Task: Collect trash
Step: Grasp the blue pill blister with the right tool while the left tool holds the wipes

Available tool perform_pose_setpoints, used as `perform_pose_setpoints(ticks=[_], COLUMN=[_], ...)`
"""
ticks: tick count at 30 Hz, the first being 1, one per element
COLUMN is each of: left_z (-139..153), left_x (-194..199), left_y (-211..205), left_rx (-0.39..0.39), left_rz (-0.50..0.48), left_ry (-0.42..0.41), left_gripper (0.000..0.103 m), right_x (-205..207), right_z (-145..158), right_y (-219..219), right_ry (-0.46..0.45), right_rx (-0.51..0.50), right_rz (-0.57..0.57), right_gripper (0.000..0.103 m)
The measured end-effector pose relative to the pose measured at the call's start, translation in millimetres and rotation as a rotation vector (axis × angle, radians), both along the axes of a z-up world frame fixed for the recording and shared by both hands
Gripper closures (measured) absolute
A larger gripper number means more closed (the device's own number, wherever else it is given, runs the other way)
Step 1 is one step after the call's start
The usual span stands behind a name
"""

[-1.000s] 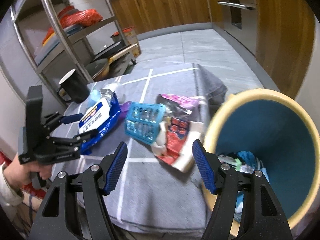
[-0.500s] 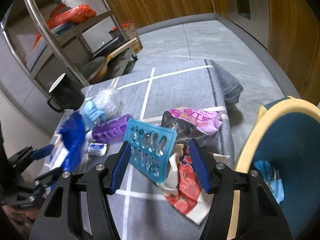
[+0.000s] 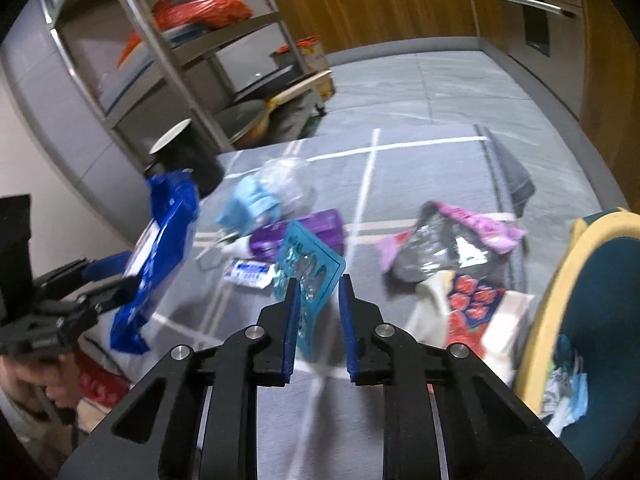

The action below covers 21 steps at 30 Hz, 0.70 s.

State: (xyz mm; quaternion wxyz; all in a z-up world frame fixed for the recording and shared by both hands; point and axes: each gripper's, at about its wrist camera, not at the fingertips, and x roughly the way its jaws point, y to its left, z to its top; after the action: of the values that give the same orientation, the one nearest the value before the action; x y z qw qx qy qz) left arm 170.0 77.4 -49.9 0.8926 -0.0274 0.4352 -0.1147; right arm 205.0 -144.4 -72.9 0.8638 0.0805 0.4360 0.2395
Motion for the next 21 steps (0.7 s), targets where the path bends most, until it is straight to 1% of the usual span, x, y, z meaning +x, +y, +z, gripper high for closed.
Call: perform_pose_setpoints(ticks=[2, 6, 10, 13, 18, 20, 21], left_z=[1, 1, 3, 4, 4, 4, 4], left_x=[-2, -3, -4, -4, -5, -6, -6], left_y=[7, 19, 28, 29, 26, 25, 26], left_rx=[-0.010, -0.040, -0.061, -0.062, -0.061, -0.062, -0.064], left_rz=[0.026, 0.072, 0.102, 0.107, 0.099, 0.100, 0.101], left_ry=[0.001, 0.005, 0.001, -0.002, -0.002, -0.001, -0.001], left_gripper=[0.034, 0.034, 0.034, 0.034, 0.034, 0.034, 0.034], right_x=[-4, -9, -17, -26, -43, -44, -44], right_z=[-3, -10, -11, -8, 0, 0, 0], right_y=[7, 14, 14, 13, 15, 18, 18], right_ry=[0.004, 0.020, 0.017, 0.000, -0.039, -0.035, -0.040], right_rx=[0.009, 0.033, 0.062, 0.061, 0.016, -0.008, -0.026], right_rz=[0.018, 0.023, 0.020, 0.024, 0.044, 0.059, 0.053], right_gripper=[0.084, 0.102, 0.102, 0.102, 0.102, 0.102, 0.099])
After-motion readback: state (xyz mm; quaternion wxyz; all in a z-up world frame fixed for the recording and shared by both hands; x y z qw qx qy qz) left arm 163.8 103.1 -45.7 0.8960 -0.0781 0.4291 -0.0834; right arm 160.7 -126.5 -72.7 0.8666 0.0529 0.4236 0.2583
